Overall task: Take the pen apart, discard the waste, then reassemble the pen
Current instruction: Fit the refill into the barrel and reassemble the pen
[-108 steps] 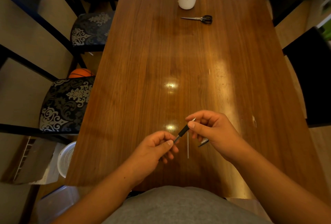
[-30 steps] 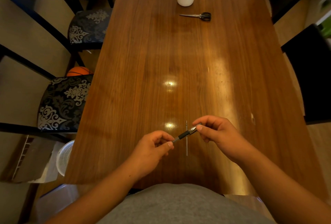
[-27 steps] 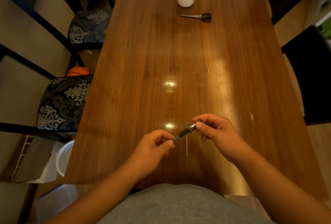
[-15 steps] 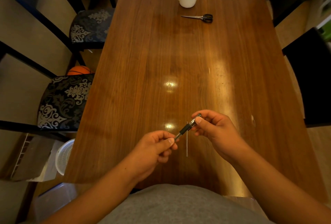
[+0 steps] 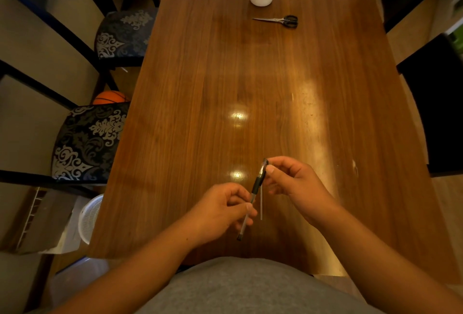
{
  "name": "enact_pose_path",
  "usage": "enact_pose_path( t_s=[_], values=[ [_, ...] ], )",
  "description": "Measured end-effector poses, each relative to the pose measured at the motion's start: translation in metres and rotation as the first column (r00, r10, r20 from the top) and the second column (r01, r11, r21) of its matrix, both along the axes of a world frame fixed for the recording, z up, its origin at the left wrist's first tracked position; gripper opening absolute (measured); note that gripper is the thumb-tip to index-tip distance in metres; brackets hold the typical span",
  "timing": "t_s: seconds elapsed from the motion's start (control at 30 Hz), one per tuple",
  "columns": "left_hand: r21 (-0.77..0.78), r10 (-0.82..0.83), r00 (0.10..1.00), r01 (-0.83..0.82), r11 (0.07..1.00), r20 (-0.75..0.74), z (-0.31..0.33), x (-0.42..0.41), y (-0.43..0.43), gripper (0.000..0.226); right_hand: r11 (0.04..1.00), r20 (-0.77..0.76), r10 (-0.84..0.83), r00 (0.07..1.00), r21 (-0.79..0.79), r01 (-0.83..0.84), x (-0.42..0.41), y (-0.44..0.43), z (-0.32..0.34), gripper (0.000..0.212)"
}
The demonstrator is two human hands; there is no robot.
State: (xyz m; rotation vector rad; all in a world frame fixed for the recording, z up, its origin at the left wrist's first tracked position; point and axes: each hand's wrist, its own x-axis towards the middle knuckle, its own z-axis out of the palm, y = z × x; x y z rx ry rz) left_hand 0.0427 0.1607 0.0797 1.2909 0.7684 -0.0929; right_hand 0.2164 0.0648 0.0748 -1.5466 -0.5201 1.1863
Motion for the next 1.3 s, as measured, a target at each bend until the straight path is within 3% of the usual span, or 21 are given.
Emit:
enact_pose_path(
  t_s=[0.1, 0.2, 0.3, 0.37, 0.6, 1.1, 1.3],
  values=[
    [0.061, 0.031, 0.997, -0.026, 0.998, -0.072, -0.017, -0.004, 0.002, 0.013, 0.976, 0.230, 0.037, 0.973, -0.217, 0.014, 0.006, -0.012, -0.024, 0.017],
    [0.148, 0.024, 0.986, 0.001, 0.989, -0.166, -0.034, -0.010, 0.002, 0.014, 0.873, 0.498, 0.300, 0.814, -0.487, -0.024, 0.014, -0.037, -0.050, 0.046],
    [0.220, 0.002, 0.964, 0.059, 0.974, -0.267, -0.050, -0.015, 0.002, 0.011, 0.742, 0.560, 0.568, 0.603, -0.666, -0.080, 0.020, -0.063, -0.071, 0.067],
    [0.256, 0.004, 0.947, 0.084, 0.963, -0.322, -0.061, -0.015, 0.001, 0.011, 0.676, 0.542, 0.654, 0.527, -0.732, -0.086, 0.021, -0.076, -0.083, 0.077],
    [0.383, 0.023, 0.896, 0.166, 0.909, -0.444, -0.097, -0.009, -0.004, 0.012, 0.628, 0.533, 0.711, 0.459, -0.775, -0.072, 0.018, -0.096, -0.107, 0.094],
    [0.527, 0.032, 0.879, 0.256, 0.810, -0.477, -0.118, 0.017, -0.009, 0.009, 0.664, 0.588, 0.690, 0.423, -0.746, -0.046, 0.022, -0.104, -0.124, 0.095],
    [0.527, 0.047, 0.876, 0.244, 0.814, -0.480, -0.117, 0.015, -0.011, 0.011, 0.666, 0.590, 0.691, 0.418, -0.745, -0.050, 0.024, -0.105, -0.122, 0.095]
  ],
)
